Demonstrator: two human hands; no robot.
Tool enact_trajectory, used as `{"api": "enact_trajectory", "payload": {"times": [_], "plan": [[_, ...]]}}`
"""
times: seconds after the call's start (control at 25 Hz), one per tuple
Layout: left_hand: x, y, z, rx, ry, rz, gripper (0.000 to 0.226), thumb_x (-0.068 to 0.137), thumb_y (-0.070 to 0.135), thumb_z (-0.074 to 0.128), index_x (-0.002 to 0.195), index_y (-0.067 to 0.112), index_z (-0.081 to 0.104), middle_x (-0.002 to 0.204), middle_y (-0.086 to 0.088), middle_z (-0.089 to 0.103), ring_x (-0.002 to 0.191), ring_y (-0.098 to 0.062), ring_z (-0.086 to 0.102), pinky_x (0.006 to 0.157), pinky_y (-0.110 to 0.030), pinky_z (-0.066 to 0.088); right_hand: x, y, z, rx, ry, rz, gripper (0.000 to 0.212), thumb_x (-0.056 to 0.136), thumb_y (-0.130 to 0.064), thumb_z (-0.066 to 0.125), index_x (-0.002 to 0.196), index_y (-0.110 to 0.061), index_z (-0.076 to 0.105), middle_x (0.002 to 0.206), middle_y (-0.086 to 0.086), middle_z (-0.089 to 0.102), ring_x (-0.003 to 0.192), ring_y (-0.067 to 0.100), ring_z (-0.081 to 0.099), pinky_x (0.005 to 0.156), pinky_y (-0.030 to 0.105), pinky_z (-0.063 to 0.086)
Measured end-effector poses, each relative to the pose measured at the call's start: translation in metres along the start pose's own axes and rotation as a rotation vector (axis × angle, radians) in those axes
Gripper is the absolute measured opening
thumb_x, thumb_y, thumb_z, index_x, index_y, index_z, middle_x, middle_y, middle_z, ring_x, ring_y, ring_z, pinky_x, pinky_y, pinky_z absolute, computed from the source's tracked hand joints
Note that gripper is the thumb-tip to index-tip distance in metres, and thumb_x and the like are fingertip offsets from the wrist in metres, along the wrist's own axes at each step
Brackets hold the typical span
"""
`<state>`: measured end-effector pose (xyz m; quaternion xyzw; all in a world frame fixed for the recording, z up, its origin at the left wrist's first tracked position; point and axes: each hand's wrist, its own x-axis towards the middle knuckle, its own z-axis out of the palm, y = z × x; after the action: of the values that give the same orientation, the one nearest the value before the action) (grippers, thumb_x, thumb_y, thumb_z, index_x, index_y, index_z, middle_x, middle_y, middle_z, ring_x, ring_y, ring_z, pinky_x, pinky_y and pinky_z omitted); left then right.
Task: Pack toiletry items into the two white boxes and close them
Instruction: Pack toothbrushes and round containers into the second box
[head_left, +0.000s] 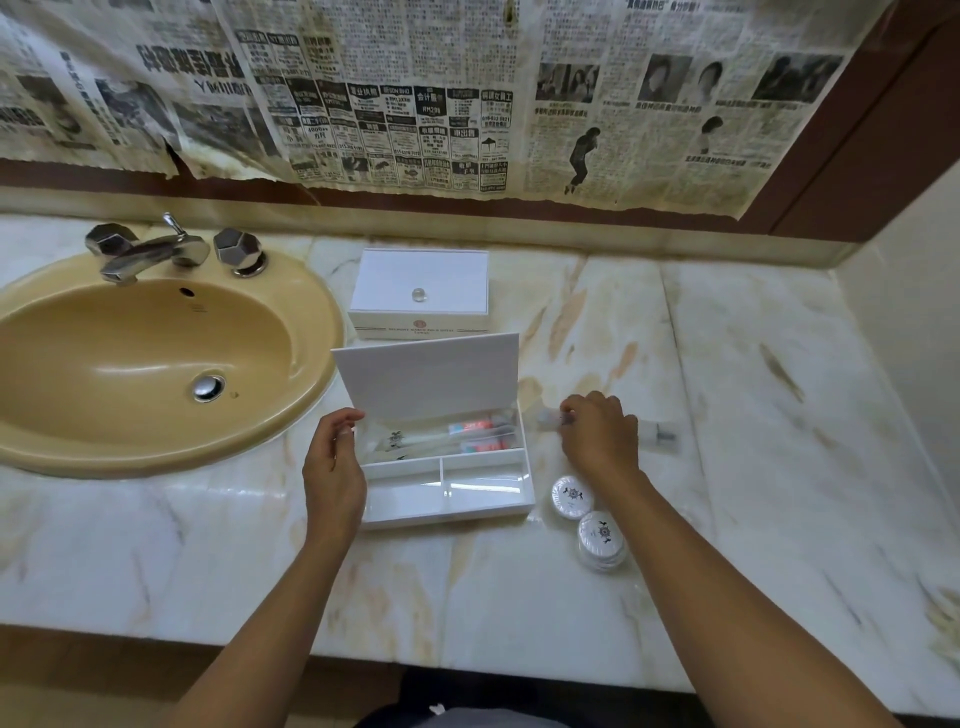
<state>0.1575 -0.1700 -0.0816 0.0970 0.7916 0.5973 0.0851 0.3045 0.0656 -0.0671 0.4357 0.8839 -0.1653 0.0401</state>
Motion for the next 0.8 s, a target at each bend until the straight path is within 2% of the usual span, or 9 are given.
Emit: {"api": "enact_trajectory", "payload": {"times": [0.12,0.28,0.4,0.48,0.6,0.68,0.8], "plan": [[0.0,0.0,0.0,-0.002,-0.001,-0.009,0.027,0.101,0.007,0.038,0.104,0.018,0.063,0.104,0.011,0.061,0.1,0.0,0.054,0.082,0.001,0.035,-0.003,-0.006,-0.006,0.045,0.112,-0.031,0.022,0.096,-0.014,0.046,0.11,-0.017,0.063,0.109,0.005,0.06,0.105,0.028,0.05,0.081,0.037,0.037],[0.0,0.0,-0.001,-0.007,-0.004,-0.006,0.028,0.101,0.007,0.039,0.102,0.021,0.063,0.104,0.012,0.062,0.099,0.004,0.054,0.08,0.001,0.035,-0.02,-0.03,-0.032,0.354,0.396,-0.11,0.019,0.097,-0.017,0.052,0.11,-0.012,0.064,0.102,0.005,0.065,0.097,0.028,0.057,0.071,0.034,0.044],[0.0,0.0,-0.002,-0.02,-0.005,-0.004,0.03,0.1,0.006,0.039,0.1,0.025,0.062,0.102,0.014,0.063,0.093,0.009,0.054,0.079,-0.001,0.036,-0.038,-0.058,-0.066,0.568,0.57,-0.132,0.023,0.098,-0.02,0.053,0.116,-0.012,0.063,0.105,0.001,0.066,0.093,0.018,0.06,0.068,0.019,0.043],[-0.001,0.001,-0.001,-0.04,-0.009,-0.013,0.031,0.101,0.007,0.04,0.098,0.029,0.062,0.101,0.014,0.063,0.092,0.009,0.054,0.079,-0.001,0.037,-0.05,-0.078,-0.083,0.698,0.665,-0.243,0.022,0.097,-0.018,0.055,0.115,-0.008,0.063,0.102,0.002,0.066,0.089,0.014,0.06,0.068,0.014,0.045],[-0.001,0.003,-0.002,-0.051,-0.013,-0.024,0.031,0.101,0.009,0.041,0.095,0.033,0.061,0.102,0.014,0.063,0.096,0.006,0.055,0.08,-0.002,0.038,-0.064,-0.109,-0.081,0.733,0.617,-0.481,0.017,0.095,-0.017,0.058,0.109,-0.008,0.065,0.096,0.0,0.06,0.086,0.014,0.058,0.064,0.027,0.051],[-0.001,0.001,-0.002,-0.062,-0.01,-0.029,0.031,0.101,0.011,0.041,0.095,0.033,0.061,0.102,0.015,0.064,0.098,0.004,0.056,0.083,-0.008,0.04,-0.067,-0.126,-0.059,0.563,0.523,-0.59,0.012,0.092,-0.015,0.061,0.101,-0.011,0.067,0.092,0.001,0.059,0.085,0.019,0.058,0.059,0.028,0.05],[0.0,0.0,-0.003,-0.094,-0.003,-0.059,0.026,0.101,0.023,0.038,0.097,0.037,0.059,0.101,0.014,0.064,0.1,-0.008,0.059,0.085,-0.024,0.045,-0.062,-0.139,-0.023,0.289,0.388,-0.687,0.003,0.082,-0.012,0.072,0.084,-0.012,0.069,0.076,0.002,0.055,0.073,0.021,0.056,0.047,0.023,0.04]]}}
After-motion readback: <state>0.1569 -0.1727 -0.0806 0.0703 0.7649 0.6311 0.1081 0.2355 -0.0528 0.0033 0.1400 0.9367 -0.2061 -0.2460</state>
